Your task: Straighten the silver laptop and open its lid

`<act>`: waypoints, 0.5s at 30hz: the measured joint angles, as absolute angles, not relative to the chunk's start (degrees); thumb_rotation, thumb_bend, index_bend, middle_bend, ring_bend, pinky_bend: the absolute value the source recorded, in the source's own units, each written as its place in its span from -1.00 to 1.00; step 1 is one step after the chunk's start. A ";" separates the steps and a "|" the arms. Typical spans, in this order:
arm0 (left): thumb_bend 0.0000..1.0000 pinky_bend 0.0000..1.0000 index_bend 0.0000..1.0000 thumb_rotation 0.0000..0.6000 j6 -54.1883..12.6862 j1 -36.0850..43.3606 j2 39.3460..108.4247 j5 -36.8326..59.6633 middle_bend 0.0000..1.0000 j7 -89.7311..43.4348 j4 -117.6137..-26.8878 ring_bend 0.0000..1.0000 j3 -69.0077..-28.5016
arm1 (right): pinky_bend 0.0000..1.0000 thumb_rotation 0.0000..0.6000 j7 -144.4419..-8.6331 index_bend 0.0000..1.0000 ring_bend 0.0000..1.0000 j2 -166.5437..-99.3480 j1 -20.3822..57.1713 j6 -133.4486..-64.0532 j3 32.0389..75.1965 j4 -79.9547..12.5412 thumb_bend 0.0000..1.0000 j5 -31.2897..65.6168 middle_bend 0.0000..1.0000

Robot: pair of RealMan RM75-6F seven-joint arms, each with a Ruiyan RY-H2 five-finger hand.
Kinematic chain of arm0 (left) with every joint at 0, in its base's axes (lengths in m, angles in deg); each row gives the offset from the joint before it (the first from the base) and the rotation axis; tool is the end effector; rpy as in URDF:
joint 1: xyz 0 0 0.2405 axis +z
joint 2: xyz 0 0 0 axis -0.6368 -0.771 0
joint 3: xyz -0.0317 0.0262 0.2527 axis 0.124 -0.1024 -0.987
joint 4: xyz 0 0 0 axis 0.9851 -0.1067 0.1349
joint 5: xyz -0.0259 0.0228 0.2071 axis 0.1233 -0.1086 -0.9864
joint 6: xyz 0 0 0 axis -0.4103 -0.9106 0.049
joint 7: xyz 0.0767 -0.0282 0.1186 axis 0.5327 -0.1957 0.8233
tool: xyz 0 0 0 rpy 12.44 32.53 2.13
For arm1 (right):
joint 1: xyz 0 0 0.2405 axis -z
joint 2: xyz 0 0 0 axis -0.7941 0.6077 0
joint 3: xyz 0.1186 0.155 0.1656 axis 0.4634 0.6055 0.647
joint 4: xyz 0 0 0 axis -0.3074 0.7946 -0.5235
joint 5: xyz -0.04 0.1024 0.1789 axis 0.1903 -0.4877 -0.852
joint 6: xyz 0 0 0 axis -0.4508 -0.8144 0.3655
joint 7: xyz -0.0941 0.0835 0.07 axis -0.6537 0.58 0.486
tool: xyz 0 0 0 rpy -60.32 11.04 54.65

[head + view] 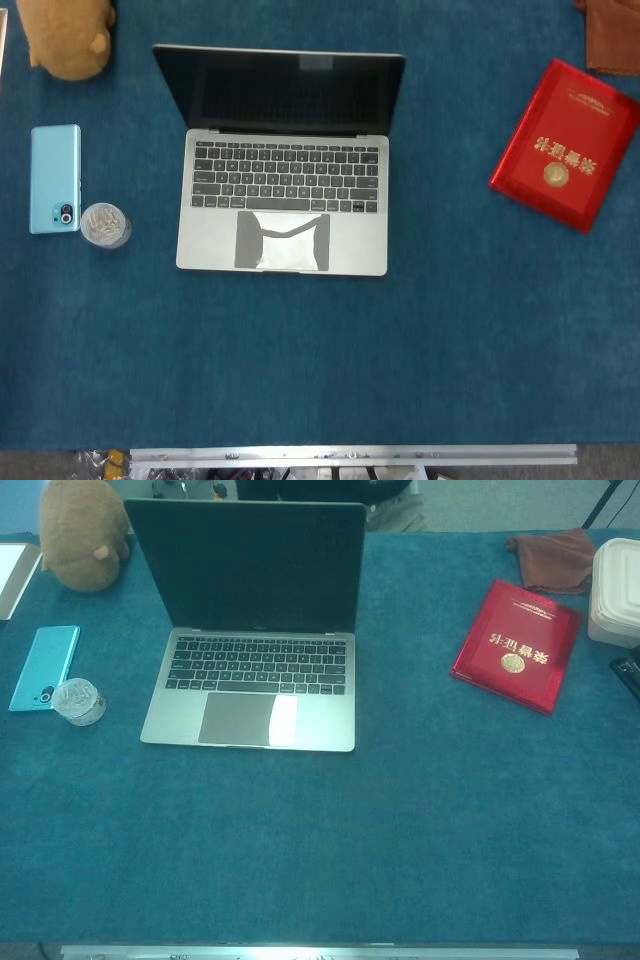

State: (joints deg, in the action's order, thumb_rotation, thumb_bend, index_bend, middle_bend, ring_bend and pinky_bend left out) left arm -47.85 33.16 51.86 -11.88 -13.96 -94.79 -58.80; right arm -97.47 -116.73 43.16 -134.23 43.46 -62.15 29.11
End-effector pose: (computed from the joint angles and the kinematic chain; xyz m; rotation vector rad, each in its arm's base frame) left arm -0.3051 0.1717 0.1769 -1.4081 -0.7426 -0.7914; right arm -0.2786 -0.1854 0.1637 1.1917 -0.7521 0.8246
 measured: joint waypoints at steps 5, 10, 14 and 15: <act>-0.66 -1.00 -1.00 1.00 -47.66 33.97 51.26 -11.91 -1.00 -15.33 -94.15 -1.00 -58.72 | -0.95 1.00 -96.46 -1.00 -1.00 -116.60 44.80 -133.11 44.00 -60.66 -0.23 28.49 -0.98; -0.66 -1.00 -1.00 1.00 -46.66 34.13 51.02 -12.38 -1.00 -15.57 -93.85 -1.00 -58.54 | -0.95 1.00 -96.18 -1.00 -1.00 -116.57 45.24 -130.86 44.21 -59.93 -0.23 28.84 -0.98; -0.66 -1.00 -1.00 1.00 -46.28 34.11 50.69 -13.38 -1.00 -16.72 -94.02 -1.00 -58.45 | -0.95 1.00 -95.33 -1.00 -1.00 -116.61 45.05 -128.98 44.20 -59.58 -0.23 30.56 -0.98; -0.66 -1.00 -1.00 1.00 -46.28 34.14 50.55 -13.78 -1.00 -17.07 -94.12 -1.00 -58.40 | -0.95 1.00 -95.03 -1.00 -1.00 -116.65 44.97 -128.56 44.19 -59.50 -0.23 31.09 -0.98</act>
State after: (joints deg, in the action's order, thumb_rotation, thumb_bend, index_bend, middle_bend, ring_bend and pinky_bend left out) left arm -46.28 34.14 50.55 -13.78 -17.07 -94.12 -58.40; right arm -95.03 -116.65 44.97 -128.56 44.19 -59.50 31.09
